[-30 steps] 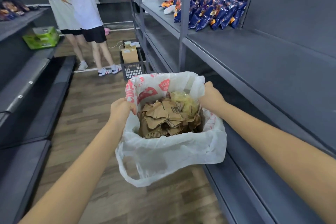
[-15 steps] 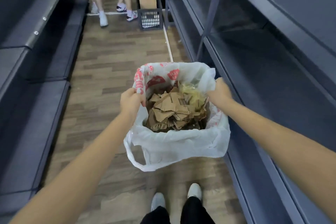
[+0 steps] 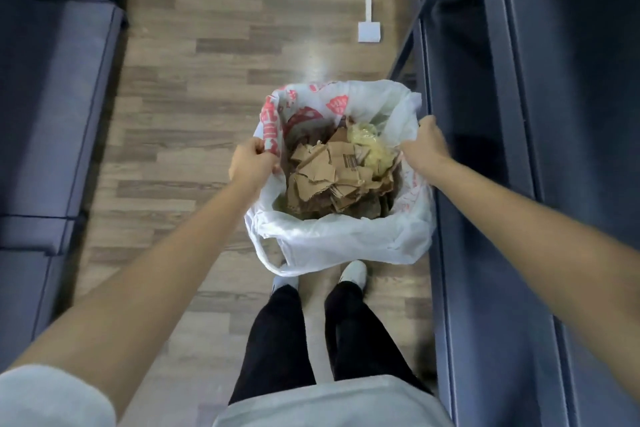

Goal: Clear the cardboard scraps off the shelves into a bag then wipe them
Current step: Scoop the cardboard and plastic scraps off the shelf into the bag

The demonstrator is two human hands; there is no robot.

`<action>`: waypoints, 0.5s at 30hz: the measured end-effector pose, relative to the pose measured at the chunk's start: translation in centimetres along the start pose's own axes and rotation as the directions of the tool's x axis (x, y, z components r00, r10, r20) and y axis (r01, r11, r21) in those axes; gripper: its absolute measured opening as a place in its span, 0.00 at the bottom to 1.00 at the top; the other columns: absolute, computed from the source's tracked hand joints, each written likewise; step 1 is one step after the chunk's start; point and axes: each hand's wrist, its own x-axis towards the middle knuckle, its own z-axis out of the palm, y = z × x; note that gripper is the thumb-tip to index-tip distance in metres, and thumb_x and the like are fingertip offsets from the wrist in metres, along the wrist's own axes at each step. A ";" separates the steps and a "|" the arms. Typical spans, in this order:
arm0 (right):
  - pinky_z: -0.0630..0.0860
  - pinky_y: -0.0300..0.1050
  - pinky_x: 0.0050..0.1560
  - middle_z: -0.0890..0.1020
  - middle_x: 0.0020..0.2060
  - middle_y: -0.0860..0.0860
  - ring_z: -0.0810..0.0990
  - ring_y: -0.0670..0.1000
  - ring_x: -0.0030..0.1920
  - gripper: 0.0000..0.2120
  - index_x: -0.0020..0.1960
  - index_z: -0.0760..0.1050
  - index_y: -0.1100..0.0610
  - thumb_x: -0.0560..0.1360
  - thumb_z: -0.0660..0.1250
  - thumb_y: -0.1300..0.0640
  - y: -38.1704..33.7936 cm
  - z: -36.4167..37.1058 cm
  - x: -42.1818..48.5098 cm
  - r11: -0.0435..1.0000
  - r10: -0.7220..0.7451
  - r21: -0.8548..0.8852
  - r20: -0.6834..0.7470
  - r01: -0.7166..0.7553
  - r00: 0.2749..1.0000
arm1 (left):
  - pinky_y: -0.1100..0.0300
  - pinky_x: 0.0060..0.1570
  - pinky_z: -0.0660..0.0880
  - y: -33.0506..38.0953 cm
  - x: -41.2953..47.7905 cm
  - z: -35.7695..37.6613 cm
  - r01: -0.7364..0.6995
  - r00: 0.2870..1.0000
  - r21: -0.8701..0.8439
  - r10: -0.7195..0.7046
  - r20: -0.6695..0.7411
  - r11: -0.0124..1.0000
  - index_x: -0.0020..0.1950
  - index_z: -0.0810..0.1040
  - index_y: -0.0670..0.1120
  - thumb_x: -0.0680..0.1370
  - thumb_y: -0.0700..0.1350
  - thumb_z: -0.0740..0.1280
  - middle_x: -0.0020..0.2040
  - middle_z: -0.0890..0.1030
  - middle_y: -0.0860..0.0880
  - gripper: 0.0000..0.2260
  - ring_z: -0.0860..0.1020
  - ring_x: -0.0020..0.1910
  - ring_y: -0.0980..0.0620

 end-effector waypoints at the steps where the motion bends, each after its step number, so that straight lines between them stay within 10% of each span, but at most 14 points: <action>1: 0.66 0.43 0.46 0.70 0.66 0.61 0.72 0.60 0.63 0.23 0.70 0.59 0.65 0.77 0.60 0.64 0.6 0.6 0.7 1.000 0.005 -0.009 0.017 -0.005 1.000 | 0.58 0.41 0.74 -0.9 0.6 0.8 0.015 1.000 0.023 -0.015 0.001 1.000 0.32 0.69 0.47 0.70 0.31 0.62 0.33 0.73 0.51 0.12 0.72 0.35 0.52; 6: 0.71 0.51 0.57 0.71 0.65 0.61 0.72 0.61 0.63 0.22 0.68 0.60 0.65 0.77 0.62 0.62 4.8 4.9 4.9 0.998 0.041 -0.059 0.069 -0.037 0.997 | 0.60 0.37 0.72 -5.3 3.4 5.5 0.052 0.999 0.119 -0.052 -0.008 0.992 0.33 0.68 0.49 0.72 0.35 0.63 0.31 0.72 0.52 0.12 0.71 0.32 0.53; 15: 0.68 0.45 0.46 0.73 0.63 0.61 0.74 0.61 0.61 0.20 0.67 0.61 0.64 0.78 0.61 0.61 11.3 13.3 12.6 0.977 0.142 -0.167 0.068 -0.129 0.988 | 0.61 0.29 0.64 -11.6 11.6 12.8 0.073 0.995 0.264 -0.090 0.052 0.962 0.32 0.66 0.49 0.71 0.37 0.63 0.30 0.70 0.52 0.11 0.68 0.30 0.53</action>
